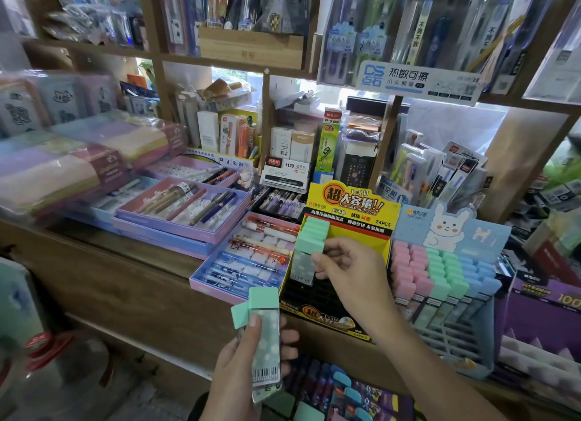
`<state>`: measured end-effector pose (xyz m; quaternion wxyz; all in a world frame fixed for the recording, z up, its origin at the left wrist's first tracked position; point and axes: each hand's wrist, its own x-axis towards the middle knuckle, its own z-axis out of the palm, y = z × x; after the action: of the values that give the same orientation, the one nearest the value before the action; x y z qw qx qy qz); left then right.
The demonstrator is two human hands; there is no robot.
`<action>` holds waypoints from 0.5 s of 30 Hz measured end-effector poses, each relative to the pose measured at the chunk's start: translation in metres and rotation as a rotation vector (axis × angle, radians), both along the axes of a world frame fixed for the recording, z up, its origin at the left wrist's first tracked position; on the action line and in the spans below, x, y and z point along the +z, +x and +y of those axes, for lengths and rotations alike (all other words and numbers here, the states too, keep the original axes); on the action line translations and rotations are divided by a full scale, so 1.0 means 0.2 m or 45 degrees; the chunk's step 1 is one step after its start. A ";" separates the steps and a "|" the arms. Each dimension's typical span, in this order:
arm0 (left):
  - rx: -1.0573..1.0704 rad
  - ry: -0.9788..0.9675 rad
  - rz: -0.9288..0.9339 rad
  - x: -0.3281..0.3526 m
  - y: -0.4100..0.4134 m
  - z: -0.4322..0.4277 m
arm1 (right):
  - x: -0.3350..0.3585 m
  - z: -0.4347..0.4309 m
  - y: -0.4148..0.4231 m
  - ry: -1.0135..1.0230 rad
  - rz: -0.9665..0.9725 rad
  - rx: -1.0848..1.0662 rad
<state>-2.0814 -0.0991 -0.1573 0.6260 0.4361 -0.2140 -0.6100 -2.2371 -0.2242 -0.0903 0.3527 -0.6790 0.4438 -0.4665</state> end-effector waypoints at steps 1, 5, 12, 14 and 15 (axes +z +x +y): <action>-0.006 -0.002 0.007 0.00 0.00 0.00 | 0.00 0.00 0.00 -0.012 0.025 0.003; -0.028 -0.007 0.028 -0.01 0.00 -0.01 | 0.00 0.00 0.00 -0.034 0.052 0.025; -0.026 -0.019 0.009 -0.02 0.00 -0.01 | 0.00 -0.01 0.01 0.018 0.027 0.014; -0.028 -0.021 0.007 -0.02 0.00 -0.01 | -0.01 -0.02 0.01 0.051 0.064 0.010; -0.029 -0.020 0.011 -0.02 0.00 -0.01 | -0.01 -0.02 0.01 0.057 0.097 0.006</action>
<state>-2.0813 -0.1015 -0.1614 0.6235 0.4262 -0.2210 -0.6171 -2.2350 -0.2280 -0.0931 0.3517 -0.6892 0.4658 -0.4294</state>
